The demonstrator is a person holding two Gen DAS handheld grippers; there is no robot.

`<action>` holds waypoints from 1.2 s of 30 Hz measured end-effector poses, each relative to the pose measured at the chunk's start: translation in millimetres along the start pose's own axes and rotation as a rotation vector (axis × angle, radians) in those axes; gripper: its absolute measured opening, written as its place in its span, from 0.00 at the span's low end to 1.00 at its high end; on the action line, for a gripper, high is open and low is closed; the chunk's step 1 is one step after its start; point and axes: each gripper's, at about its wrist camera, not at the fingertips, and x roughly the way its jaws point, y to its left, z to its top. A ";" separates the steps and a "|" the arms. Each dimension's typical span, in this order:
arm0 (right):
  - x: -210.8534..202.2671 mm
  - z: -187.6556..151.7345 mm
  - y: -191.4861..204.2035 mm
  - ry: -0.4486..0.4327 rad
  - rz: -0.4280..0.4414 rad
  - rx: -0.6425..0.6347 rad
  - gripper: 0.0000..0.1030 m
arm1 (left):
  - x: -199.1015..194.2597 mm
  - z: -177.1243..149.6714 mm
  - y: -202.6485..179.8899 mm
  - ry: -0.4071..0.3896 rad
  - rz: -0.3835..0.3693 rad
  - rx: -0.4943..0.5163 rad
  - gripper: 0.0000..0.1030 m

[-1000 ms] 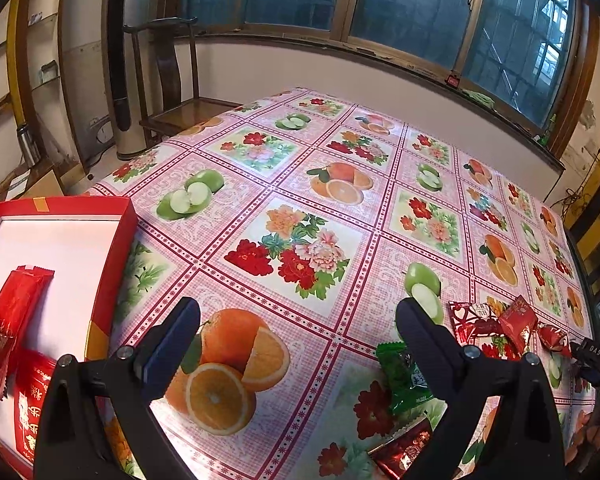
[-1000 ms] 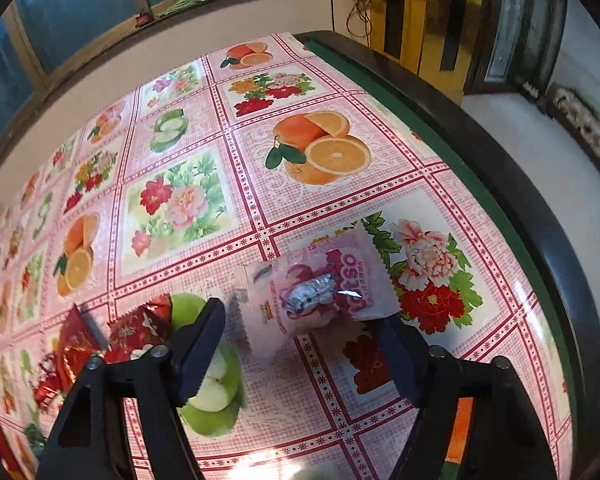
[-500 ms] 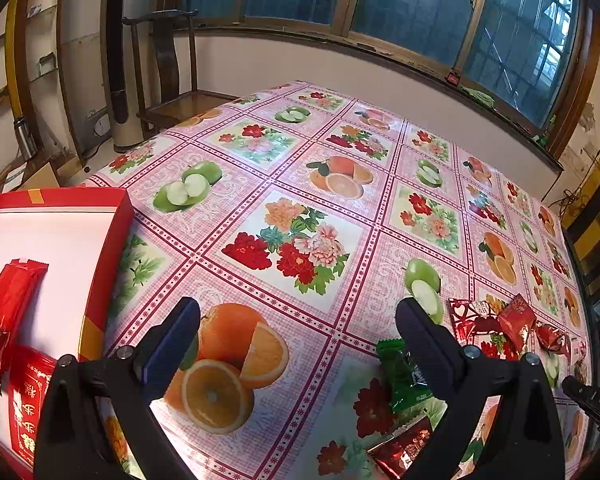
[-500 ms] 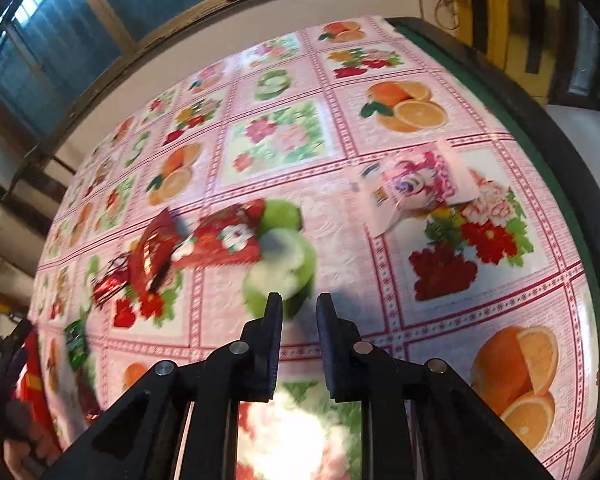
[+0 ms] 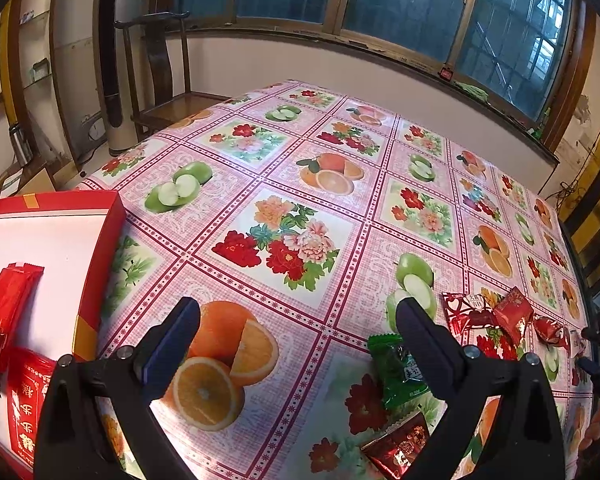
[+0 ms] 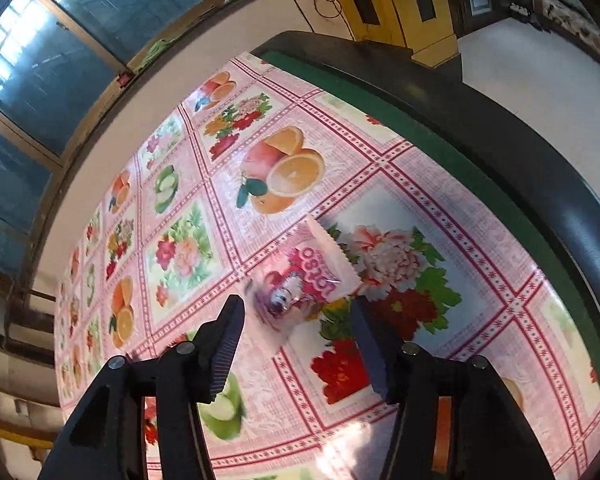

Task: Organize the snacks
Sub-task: 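Close the right tool on the white-pink packet, then lift the white-pink packet with the right tool while the left tool approaches the dark brown packet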

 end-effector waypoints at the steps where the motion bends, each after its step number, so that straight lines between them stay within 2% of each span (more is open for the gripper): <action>1: 2.1 -1.1 4.1 0.003 0.007 0.011 0.58 | 0.2 -0.2 -0.7 0.001 -0.002 0.003 0.95; 3: 10.2 -3.8 21.7 0.002 0.002 -0.012 0.58 | 0.0 -0.5 -1.4 0.002 -0.005 0.007 0.95; 7: 21.0 -7.1 44.9 -0.073 -0.105 -0.072 0.58 | 0.4 -0.6 -1.9 0.006 -0.012 0.010 0.95; 9: 25.5 -4.0 48.2 -0.111 -0.165 -0.094 0.58 | 0.3 -1.3 -2.8 0.008 -0.017 0.014 0.95; 10: 25.6 -1.0 43.7 -0.123 -0.167 -0.081 0.58 | 0.2 -1.7 -3.5 0.008 -0.021 0.016 0.95; 14: 25.1 11.6 34.4 -0.125 -0.143 0.000 0.58 | 0.3 -2.9 -8.1 0.012 -0.027 0.036 0.95; 17: 29.4 10.9 44.2 -0.111 -0.172 -0.053 0.58 | 0.0 -2.8 -7.2 0.011 -0.031 0.033 0.95; 19: 34.6 4.3 57.8 -0.111 -0.245 -0.139 0.57 | -0.3 -2.6 -6.1 0.011 -0.030 0.030 0.95; 22: 38.7 -7.3 67.4 -0.142 -0.376 -0.239 0.41 | 0.1 -1.4 -5.5 0.008 -0.023 0.041 0.95; 25: 33.8 -14.9 61.3 -0.169 -0.393 -0.275 0.38 | 2.2 2.2 1.0 0.012 -0.011 0.031 0.95; 27: 23.2 -21.1 50.4 -0.166 -0.338 -0.246 0.38 | 1.6 5.1 7.7 0.008 -0.011 0.010 0.95; 29: 9.9 -32.8 42.9 -0.136 -0.244 -0.221 0.38 | -0.7 7.4 12.5 -0.005 -0.001 0.000 0.95; 31: -2.1 -51.9 41.5 -0.059 -0.102 -0.211 0.38 | -2.1 8.7 15.0 -0.013 0.003 -0.003 0.95; 33: -11.5 -77.6 40.7 0.044 0.089 -0.187 0.38 | -4.0 7.9 15.5 -0.026 0.014 -0.002 0.95; 36: -19.0 -108.8 43.5 0.101 0.286 -0.202 0.38 | -3.8 1.3 12.5 -0.025 0.045 0.040 0.95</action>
